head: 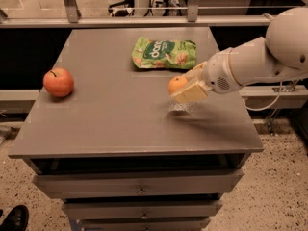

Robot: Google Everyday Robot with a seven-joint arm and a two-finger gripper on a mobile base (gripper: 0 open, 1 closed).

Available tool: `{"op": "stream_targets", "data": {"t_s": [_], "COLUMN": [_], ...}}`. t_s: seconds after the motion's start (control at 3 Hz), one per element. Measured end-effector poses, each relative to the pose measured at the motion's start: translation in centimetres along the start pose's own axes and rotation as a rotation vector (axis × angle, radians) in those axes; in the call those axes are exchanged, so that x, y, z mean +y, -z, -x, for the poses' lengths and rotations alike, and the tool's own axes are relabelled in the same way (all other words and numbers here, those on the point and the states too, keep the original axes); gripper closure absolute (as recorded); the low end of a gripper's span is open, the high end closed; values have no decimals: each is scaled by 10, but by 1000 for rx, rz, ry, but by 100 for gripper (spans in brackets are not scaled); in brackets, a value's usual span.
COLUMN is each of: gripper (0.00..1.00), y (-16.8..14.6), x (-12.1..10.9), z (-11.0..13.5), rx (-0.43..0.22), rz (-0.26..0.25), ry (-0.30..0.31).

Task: Move orange near green rice chip bag

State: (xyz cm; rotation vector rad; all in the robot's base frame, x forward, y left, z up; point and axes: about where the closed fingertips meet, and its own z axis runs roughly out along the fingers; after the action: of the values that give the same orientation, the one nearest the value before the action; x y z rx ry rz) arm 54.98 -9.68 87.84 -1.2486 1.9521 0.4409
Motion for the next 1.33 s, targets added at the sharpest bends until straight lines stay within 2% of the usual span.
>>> {"op": "stream_targets", "data": {"t_s": [0.33,0.67,1.0,1.33], "gripper": [100,100,87,62], "y": [-13,-22,-29,-34], "x": [-65,-99,-115,-123], "z": [2,1,-3,-10], "rx": [-29,-40,-35,-29], "rz": [-61,-86,-100,-109], "ry": [-40,-64,-85,-109]}}
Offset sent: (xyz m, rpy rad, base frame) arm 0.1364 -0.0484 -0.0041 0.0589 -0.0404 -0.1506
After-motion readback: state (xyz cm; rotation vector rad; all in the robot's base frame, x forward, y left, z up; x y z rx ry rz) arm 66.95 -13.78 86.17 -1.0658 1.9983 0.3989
